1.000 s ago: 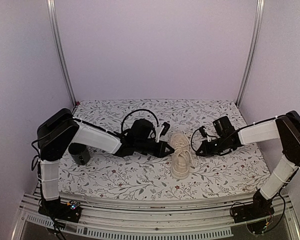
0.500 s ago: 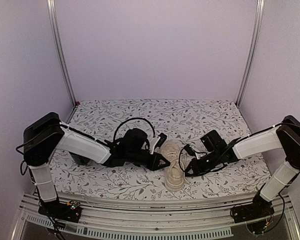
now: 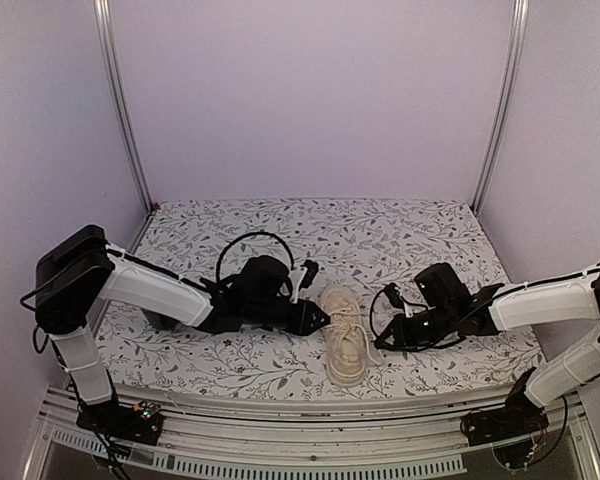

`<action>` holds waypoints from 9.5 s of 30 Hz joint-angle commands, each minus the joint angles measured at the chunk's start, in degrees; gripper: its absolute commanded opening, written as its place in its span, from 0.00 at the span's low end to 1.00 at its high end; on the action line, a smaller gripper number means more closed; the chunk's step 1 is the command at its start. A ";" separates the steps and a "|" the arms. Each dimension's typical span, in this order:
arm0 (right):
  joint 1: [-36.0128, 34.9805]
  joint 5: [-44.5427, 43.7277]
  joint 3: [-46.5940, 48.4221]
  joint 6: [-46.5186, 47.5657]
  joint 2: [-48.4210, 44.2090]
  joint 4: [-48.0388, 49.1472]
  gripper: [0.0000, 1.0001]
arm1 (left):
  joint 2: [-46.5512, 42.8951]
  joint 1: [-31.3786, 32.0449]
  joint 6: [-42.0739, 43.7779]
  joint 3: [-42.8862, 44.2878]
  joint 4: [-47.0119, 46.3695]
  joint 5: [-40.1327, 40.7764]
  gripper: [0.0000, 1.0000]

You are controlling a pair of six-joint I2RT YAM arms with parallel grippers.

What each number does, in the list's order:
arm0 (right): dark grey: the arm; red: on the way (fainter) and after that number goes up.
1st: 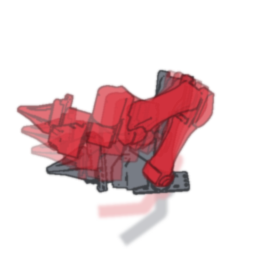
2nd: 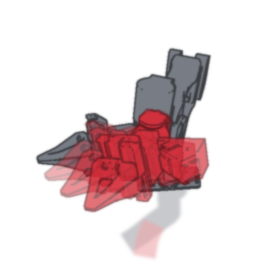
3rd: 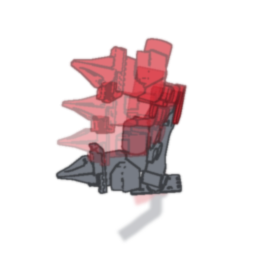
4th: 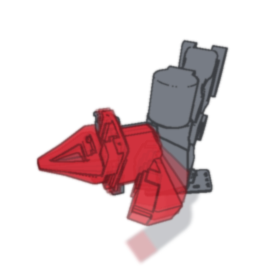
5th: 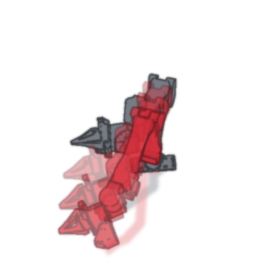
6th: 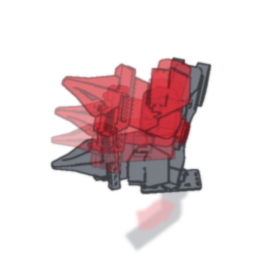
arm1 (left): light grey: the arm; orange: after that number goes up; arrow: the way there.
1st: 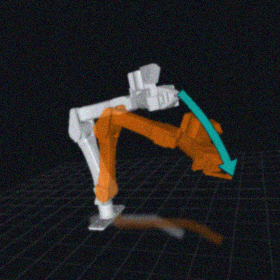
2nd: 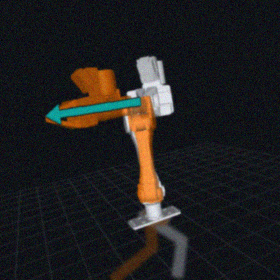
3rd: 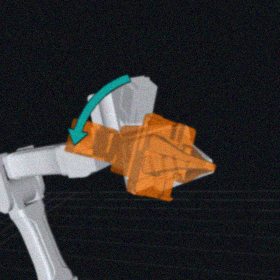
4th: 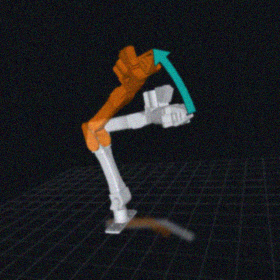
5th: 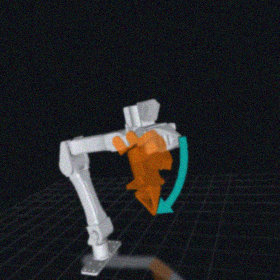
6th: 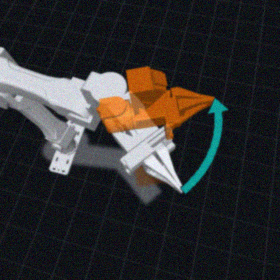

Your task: Tie the shoes

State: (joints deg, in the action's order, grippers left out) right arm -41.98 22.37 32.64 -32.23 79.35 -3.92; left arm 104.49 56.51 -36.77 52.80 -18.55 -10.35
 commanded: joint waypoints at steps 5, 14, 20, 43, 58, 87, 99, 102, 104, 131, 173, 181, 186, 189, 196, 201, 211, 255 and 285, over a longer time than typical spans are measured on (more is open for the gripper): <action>-0.04 0.16 -4.77 -3.39 3.69 5.65 0.02 | 1.06 -1.47 12.10 12.19 13.42 5.57 0.52; -0.08 -0.46 -5.89 -4.18 3.08 7.34 0.02 | 11.40 -1.66 22.67 27.32 23.48 2.04 0.63; -0.09 -1.45 -6.30 -4.77 2.60 7.65 0.02 | 15.70 -1.24 26.43 34.46 31.57 -1.57 0.41; -0.05 -2.06 -6.82 -5.74 3.18 8.76 0.02 | 24.00 3.42 31.59 52.19 51.34 0.36 0.28; -0.05 -3.56 -7.33 -6.61 0.91 8.49 0.02 | 26.46 4.84 32.66 54.30 56.89 3.53 0.24; 3.84 -14.19 1.49 -6.26 -10.19 9.29 0.02 | 5.94 -0.55 10.55 24.28 20.36 -8.71 0.00; 5.32 -3.95 20.92 2.44 9.01 14.43 0.02 | 4.41 -2.87 5.76 16.46 6.98 -14.89 0.00; 5.31 -2.44 23.30 2.90 12.65 14.87 0.02 | 3.44 -3.55 3.59 13.56 2.85 -16.18 0.00; 5.33 -1.65 24.29 2.88 14.06 15.23 0.02 | 3.26 -3.79 2.41 12.50 0.78 -16.64 0.00; 5.33 2.25 26.72 -0.15 16.71 19.17 0.02 | 10.94 -4.48 0.54 15.83 2.10 -19.31 0.15; 5.15 2.00 26.91 -1.70 15.91 19.52 0.02 | 11.35 -3.22 3.72 20.24 12.29 -10.21 0.31; 5.15 1.64 27.03 -1.65 16.10 19.55 0.02 | 10.25 -1.64 5.36 21.28 17.21 -10.40 0.31; 5.13 1.45 27.08 -1.59 16.27 19.58 0.02 | 9.96 -1.43 5.18 20.73 19.06 -10.78 0.30; 5.09 1.46 27.11 -1.63 16.36 19.65 0.02 | 9.85 -1.30 4.87 20.26 17.80 -12.21 0.28; 5.03 1.62 27.59 -1.44 17.34 19.48 0.02 | 10.94 -1.16 4.55 20.83 16.50 -13.40 0.12; 4.97 1.24 28.42 -1.17 18.63 19.35 0.02 | 10.18 -1.22 4.33 19.85 15.69 -13.25 0.00; 4.44 2.72 36.11 -1.37 27.95 16.58 0.02 | 5.19 -1.32 3.52 12.22 5.98 -12.61 0.00; 6.05 -20.23 49.13 25.91 41.02 -14.49 0.38 | 3.97 -2.68 0.52 9.17 1.50 -9.78 0.00; 8.08 -18.81 40.57 25.64 29.32 -7.46 0.02 | 3.53 -2.81 0.38 9.08 1.87 -9.14 0.00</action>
State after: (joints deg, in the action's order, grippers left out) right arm -35.38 -1.08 77.78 -5.80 119.26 -14.94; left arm 110.13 54.26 -36.29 62.17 -15.62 -19.99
